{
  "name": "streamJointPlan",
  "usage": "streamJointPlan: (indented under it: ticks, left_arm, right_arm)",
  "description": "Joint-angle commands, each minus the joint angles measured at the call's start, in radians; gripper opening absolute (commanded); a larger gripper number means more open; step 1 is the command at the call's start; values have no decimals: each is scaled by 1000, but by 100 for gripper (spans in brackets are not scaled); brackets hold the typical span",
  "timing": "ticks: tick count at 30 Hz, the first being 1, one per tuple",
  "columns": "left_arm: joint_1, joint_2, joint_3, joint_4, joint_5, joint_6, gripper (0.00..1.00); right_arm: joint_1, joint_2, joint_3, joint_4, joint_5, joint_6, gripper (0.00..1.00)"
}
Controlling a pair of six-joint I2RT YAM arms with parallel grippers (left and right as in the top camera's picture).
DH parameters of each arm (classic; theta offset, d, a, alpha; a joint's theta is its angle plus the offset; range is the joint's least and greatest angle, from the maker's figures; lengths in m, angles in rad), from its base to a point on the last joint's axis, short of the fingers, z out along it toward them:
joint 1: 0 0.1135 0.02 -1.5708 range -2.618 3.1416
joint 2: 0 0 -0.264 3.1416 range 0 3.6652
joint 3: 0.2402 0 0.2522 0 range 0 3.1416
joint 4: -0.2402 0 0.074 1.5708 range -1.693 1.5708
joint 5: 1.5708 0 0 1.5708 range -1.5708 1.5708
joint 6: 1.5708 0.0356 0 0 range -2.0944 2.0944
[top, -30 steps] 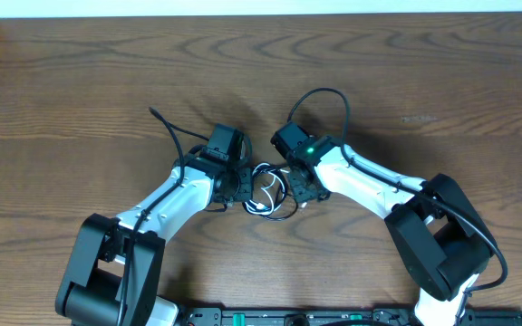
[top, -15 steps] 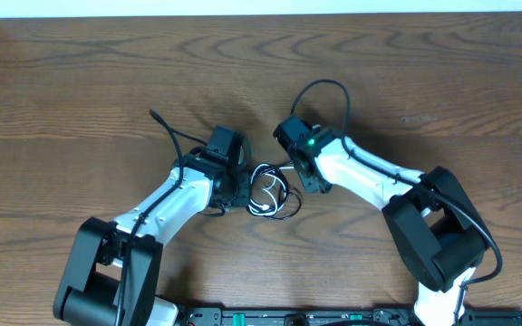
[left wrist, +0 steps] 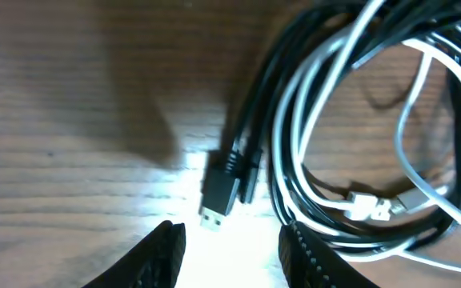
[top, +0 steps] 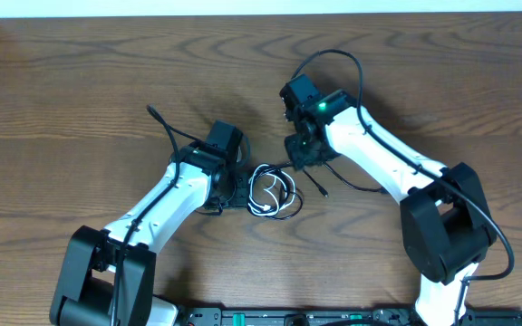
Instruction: Untangle cables
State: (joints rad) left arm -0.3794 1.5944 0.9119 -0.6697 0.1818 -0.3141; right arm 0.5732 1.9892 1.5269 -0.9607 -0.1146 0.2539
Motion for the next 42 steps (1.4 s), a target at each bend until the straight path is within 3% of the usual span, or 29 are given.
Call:
streamJointPlan:
  ticks: [1, 6, 13, 21, 26, 37, 42]
  left_arm:
    - [5, -12, 7, 10, -76, 2, 43]
    - [5, -12, 1, 30, -79, 2, 38]
    - [0, -12, -25, 74, -78, -2, 38]
    - [0, -12, -27, 80, -78, -2, 38]
    - [0, -12, -27, 89, -78, -2, 38]
    - [0, -12, -27, 167, -79, 6, 38]
    - [0, -12, -27, 182, -123, 6, 38]
  right_arm:
    - [0, -3, -10, 0, -234, -8, 54]
    - [26, -3, -57, 35, -236, 23, 53]
    - [87, -3, -197, 186, -236, 113, 52]
    - [116, -3, -301, 296, -236, 154, 40]
    - [113, -3, -313, 293, -226, 144, 25]
    - [28, -3, -312, 287, -204, 77, 16]
    - [-64, -9, -302, 288, -363, 21, 17]
